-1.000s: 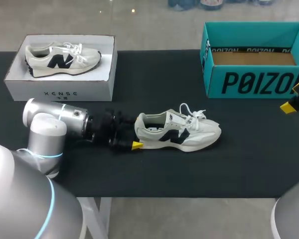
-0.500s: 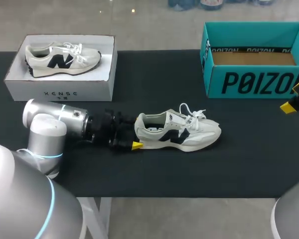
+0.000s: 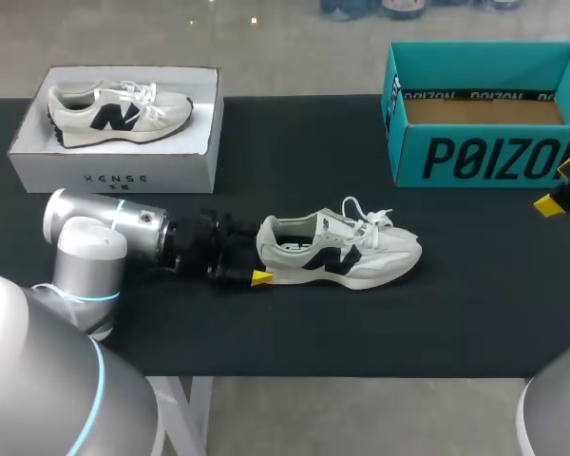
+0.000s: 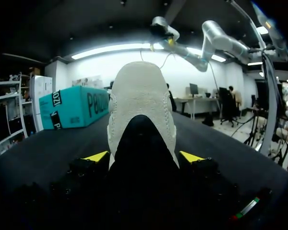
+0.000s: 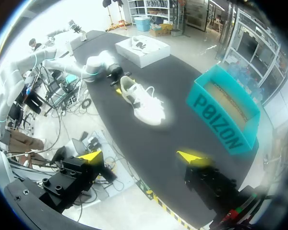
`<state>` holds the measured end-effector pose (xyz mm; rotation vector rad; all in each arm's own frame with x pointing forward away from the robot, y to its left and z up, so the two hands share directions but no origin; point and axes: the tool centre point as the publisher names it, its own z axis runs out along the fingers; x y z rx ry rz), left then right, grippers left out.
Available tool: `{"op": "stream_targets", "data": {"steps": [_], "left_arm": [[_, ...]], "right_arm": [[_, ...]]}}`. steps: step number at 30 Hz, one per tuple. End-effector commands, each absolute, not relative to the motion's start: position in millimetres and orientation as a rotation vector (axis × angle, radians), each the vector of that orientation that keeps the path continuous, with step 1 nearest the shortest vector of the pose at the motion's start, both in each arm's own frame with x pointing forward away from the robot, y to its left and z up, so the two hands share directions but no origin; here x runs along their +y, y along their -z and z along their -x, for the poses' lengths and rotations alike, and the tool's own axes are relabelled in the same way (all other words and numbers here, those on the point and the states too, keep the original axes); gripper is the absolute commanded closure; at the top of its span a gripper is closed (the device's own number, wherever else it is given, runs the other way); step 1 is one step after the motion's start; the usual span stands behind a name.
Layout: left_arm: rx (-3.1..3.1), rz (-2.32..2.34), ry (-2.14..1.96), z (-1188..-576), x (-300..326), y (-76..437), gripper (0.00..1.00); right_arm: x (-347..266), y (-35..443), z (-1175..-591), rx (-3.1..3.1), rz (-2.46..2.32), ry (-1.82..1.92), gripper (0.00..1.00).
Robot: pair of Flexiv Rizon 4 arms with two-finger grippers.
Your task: Take the shoe out of the shoebox, open the shoe tongue, remove and reinsert the insole, then place the shoe into the shoebox
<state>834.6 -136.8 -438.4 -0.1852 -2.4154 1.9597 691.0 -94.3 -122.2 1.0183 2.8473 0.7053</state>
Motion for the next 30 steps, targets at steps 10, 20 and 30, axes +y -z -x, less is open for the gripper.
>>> {"op": "stream_targets", "data": {"steps": [10,20,30], "left_arm": [[-2.419,0.183,-1.959,-833.0,-138.3,441.7,1.00],[-2.419,0.183,-1.959,-833.0,-138.3,441.7,1.00],[-2.419,0.183,-1.959,-833.0,-138.3,441.7,1.00]], "right_arm": [[3.4,136.9,-716.1,2.792,-1.392,-0.440,0.00],[73.8,170.9,-729.2,2.580,-1.630,-0.246,0.00],[80.9,174.8,-730.3,2.592,-1.622,-0.261,0.00]]}}
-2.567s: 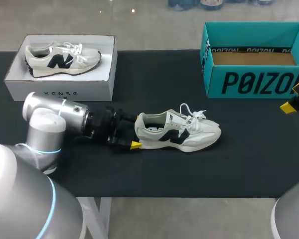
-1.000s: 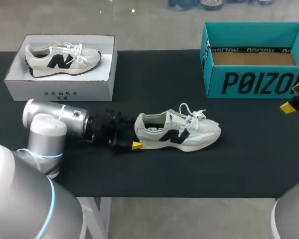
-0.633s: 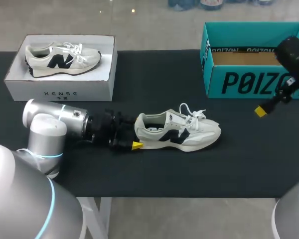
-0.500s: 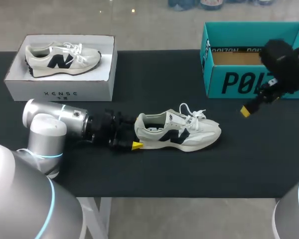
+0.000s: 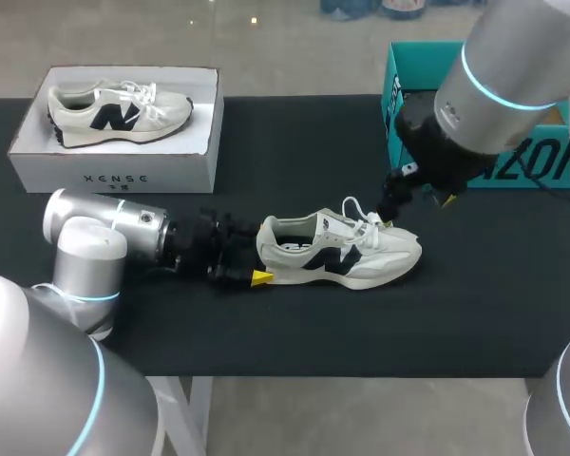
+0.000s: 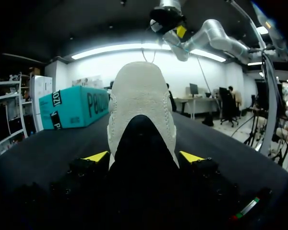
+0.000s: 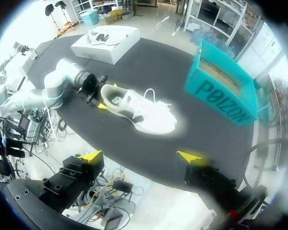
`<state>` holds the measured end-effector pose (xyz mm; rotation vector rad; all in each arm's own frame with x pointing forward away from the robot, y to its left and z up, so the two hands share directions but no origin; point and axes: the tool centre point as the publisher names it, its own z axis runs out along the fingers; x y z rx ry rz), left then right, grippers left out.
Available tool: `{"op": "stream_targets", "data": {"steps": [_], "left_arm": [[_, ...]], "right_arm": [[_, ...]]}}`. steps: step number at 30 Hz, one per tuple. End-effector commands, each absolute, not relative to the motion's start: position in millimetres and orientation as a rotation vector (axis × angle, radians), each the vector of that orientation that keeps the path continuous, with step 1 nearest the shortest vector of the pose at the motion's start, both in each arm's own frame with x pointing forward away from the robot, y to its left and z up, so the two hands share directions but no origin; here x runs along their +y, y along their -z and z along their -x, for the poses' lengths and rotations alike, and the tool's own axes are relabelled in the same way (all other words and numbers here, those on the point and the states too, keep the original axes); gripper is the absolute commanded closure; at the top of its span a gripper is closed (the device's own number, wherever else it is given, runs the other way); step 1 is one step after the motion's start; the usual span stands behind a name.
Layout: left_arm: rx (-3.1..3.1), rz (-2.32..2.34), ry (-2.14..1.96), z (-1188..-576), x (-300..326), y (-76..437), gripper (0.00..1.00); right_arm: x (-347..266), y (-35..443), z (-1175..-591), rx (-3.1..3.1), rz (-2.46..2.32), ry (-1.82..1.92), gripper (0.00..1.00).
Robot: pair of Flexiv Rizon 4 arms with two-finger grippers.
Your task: Take the shoe out of the shoebox, open the shoe tongue, remove and reinsert the insole, then place the shoe into the shoebox
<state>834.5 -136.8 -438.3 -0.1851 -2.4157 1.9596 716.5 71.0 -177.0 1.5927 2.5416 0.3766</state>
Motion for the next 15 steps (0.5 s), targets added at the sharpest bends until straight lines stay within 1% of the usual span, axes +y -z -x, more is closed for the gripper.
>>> {"op": "stream_targets", "data": {"steps": [1,12,15], "left_arm": [[-2.419,0.183,-1.959,-833.0,-138.3,441.7,1.00],[-2.419,0.183,-1.959,-833.0,-138.3,441.7,1.00],[-2.419,0.183,-1.959,-833.0,-138.3,441.7,1.00]], "right_arm": [[80.9,174.8,-730.3,2.592,-1.622,-0.261,0.00],[80.9,174.8,-730.3,2.592,-1.622,-0.261,0.00],[89.9,188.5,-733.1,2.572,-1.689,-0.295,0.00]]}}
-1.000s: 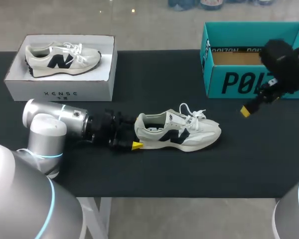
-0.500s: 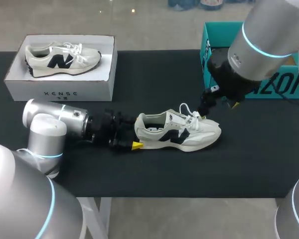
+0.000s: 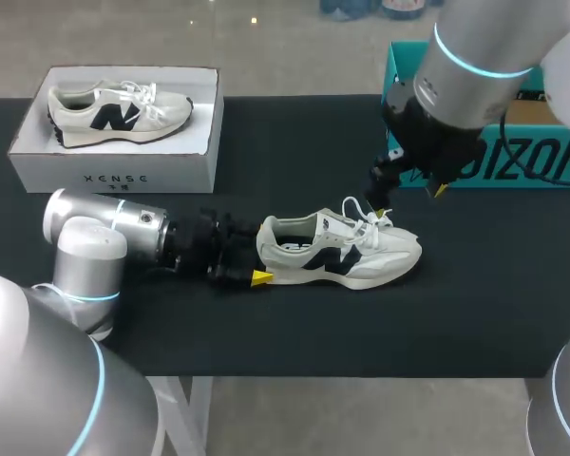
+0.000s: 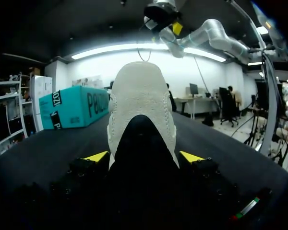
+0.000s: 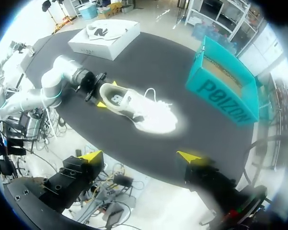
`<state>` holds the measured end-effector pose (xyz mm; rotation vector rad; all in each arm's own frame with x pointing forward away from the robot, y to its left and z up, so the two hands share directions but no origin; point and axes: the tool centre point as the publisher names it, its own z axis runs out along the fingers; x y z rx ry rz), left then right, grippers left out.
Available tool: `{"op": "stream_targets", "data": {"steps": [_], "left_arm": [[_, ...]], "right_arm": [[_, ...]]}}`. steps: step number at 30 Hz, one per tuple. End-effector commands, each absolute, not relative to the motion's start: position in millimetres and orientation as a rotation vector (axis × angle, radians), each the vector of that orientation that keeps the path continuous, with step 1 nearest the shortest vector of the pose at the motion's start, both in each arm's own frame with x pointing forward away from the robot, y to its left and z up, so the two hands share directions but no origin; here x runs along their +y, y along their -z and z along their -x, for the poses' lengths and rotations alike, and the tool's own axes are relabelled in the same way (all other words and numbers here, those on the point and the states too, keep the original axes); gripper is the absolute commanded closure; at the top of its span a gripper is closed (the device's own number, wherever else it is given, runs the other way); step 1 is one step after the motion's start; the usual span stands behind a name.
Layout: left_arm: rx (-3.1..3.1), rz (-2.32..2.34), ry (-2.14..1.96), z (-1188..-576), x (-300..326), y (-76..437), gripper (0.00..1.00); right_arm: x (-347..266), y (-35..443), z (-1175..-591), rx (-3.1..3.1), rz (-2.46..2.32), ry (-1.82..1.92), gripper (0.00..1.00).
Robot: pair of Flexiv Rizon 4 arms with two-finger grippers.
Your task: Take the shoe out of the shoebox, open the shoe tongue, remove and reinsert the insole, then place the shoe into the shoebox
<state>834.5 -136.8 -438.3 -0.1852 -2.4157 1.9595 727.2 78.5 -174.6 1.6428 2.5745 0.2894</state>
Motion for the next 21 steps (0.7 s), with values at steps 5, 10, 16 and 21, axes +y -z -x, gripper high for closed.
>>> {"op": "stream_targets", "data": {"steps": [5,10,16,21], "left_arm": [[-2.419,0.183,-1.959,-833.0,-138.3,441.7,1.00],[-2.419,0.183,-1.959,-833.0,-138.3,441.7,1.00],[-2.419,0.183,-1.959,-833.0,-138.3,441.7,1.00],[-2.419,0.183,-1.959,-833.0,-138.3,441.7,1.00]], "right_arm": [[109.6,201.8,-739.0,2.497,-1.802,-0.441,0.00],[130.3,220.5,-747.9,2.529,-1.836,-0.465,0.00],[150.0,244.9,-762.9,2.532,-1.840,-0.333,0.00],[151.5,264.2,-775.3,2.468,-1.915,-0.226,0.00]]}}
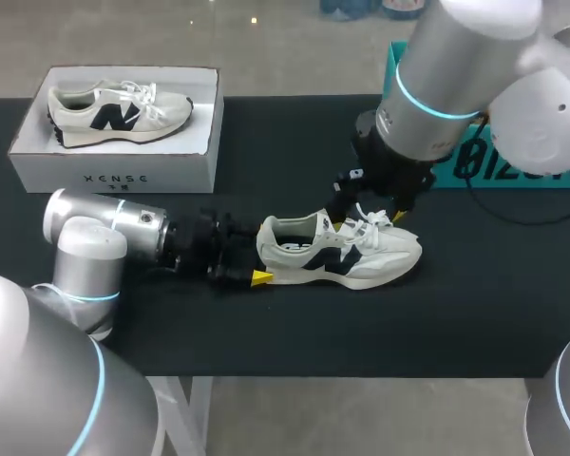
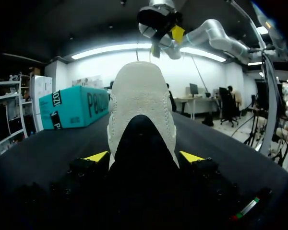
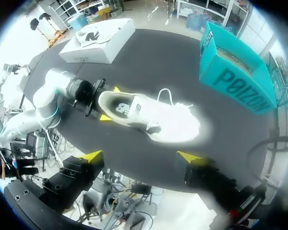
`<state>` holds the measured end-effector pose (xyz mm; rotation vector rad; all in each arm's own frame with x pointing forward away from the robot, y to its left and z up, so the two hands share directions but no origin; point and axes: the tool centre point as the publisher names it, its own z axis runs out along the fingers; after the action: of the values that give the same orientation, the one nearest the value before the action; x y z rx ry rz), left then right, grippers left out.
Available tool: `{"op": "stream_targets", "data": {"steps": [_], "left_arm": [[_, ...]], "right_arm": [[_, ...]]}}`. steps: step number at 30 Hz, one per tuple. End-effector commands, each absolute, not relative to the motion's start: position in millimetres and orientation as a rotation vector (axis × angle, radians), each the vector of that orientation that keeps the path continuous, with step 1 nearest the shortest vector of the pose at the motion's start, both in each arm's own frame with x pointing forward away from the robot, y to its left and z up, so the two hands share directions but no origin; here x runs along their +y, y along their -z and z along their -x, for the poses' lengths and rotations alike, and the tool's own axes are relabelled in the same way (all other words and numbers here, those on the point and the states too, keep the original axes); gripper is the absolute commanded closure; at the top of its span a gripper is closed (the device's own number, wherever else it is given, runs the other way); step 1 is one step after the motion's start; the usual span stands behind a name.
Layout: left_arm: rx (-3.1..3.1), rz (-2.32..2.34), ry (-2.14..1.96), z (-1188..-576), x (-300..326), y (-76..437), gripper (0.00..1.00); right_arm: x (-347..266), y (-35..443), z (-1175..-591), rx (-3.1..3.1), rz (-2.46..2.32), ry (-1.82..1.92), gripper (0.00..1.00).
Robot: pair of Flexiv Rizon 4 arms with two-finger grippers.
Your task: Take the shoe out of the shoebox, open the shoe tongue, remove and reinsert the insole, then place the shoe into the shoebox
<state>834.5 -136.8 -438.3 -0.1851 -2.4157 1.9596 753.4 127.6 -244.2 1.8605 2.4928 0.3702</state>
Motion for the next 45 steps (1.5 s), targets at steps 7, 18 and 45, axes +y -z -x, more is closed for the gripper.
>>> {"op": "stream_targets", "data": {"steps": [7,18,45], "left_arm": [[-2.419,0.183,-1.959,-833.0,-138.3,441.7,1.00],[-2.419,0.183,-1.959,-833.0,-138.3,441.7,1.00],[-2.419,0.183,-1.959,-833.0,-138.3,441.7,1.00]], "right_arm": [[156.5,285.9,-786.1,2.427,-2.012,-0.201,0.00],[170.8,311.5,-800.3,2.386,-2.020,-0.088,0.00],[158.3,345.6,-820.3,2.342,-2.028,-0.042,0.68]]}}
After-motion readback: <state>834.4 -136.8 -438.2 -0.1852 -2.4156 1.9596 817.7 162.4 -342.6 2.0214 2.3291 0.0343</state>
